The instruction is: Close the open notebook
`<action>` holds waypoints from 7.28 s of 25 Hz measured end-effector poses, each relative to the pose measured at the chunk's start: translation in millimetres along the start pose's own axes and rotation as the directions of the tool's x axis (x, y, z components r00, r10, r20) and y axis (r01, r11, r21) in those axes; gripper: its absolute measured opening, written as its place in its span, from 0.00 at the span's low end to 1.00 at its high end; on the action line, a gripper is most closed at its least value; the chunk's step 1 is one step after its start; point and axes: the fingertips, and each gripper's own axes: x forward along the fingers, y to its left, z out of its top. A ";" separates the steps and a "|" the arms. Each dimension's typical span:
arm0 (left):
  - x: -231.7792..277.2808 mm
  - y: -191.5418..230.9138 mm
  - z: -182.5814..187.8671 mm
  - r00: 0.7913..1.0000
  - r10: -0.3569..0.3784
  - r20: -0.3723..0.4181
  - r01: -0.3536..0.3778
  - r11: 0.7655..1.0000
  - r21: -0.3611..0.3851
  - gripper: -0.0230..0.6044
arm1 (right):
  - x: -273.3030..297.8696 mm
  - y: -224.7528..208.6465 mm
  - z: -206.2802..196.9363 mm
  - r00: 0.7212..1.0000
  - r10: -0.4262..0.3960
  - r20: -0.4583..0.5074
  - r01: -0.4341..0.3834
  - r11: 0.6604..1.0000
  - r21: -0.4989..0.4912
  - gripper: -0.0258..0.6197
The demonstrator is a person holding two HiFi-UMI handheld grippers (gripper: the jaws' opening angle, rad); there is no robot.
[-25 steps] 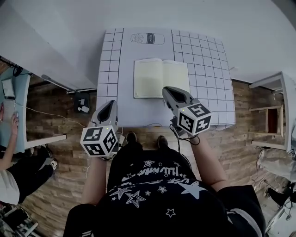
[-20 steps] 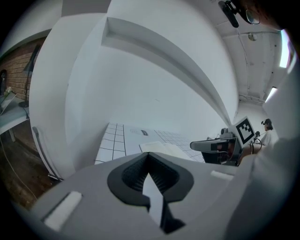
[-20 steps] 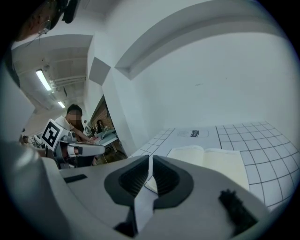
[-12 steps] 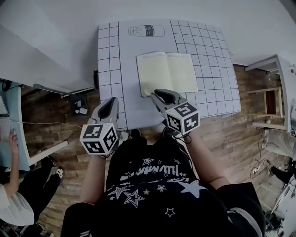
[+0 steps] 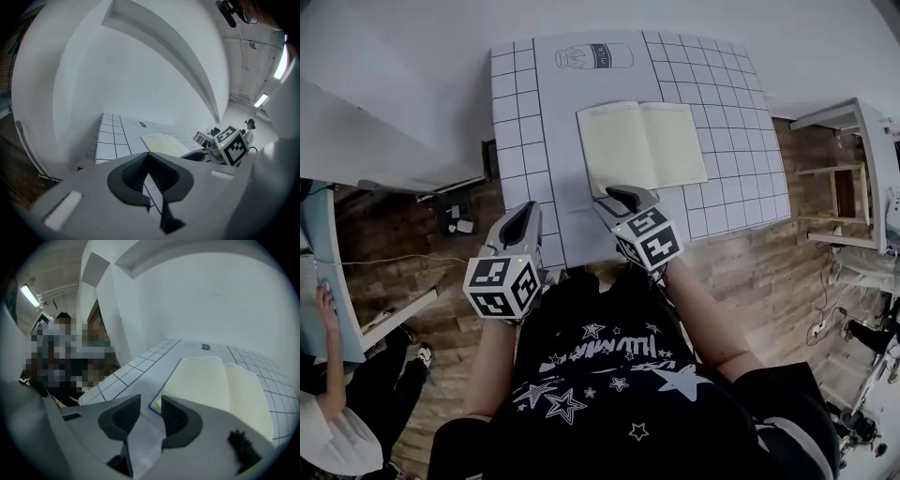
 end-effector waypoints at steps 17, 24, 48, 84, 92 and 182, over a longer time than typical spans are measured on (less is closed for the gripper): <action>-8.6 21.8 -2.6 0.999 0.045 0.002 -0.045 0.998 -0.034 0.05 | 29.7 -7.6 -13.2 0.978 -0.137 -0.160 0.096 0.966 -0.242 0.12; -8.2 13.3 0.9 0.999 0.047 0.012 -0.047 0.999 -0.017 0.05 | 19.9 -7.5 -7.1 0.990 -0.082 -0.113 0.059 0.979 -0.195 0.08; 40.2 -87.0 29.7 0.996 0.068 0.065 -0.071 0.997 0.034 0.05 | -141.6 -94.1 32.0 0.977 -0.080 0.195 0.097 0.992 -0.079 0.08; 99.3 -182.9 -0.6 0.983 0.178 0.036 -0.179 0.984 0.012 0.05 | -186.3 -218.2 -1.2 0.935 -0.033 0.353 -0.008 0.993 0.115 0.08; 105.4 -183.6 1.0 0.981 0.189 0.040 -0.189 0.982 0.001 0.05 | -142.1 -195.8 -41.6 0.991 0.027 0.130 -0.024 0.999 -0.030 0.08; -177.5 -362.6 -166.5 0.989 -0.057 0.137 0.044 0.994 0.098 0.05 | -405.7 60.6 -232.0 0.928 -0.083 0.362 0.071 0.996 0.046 0.07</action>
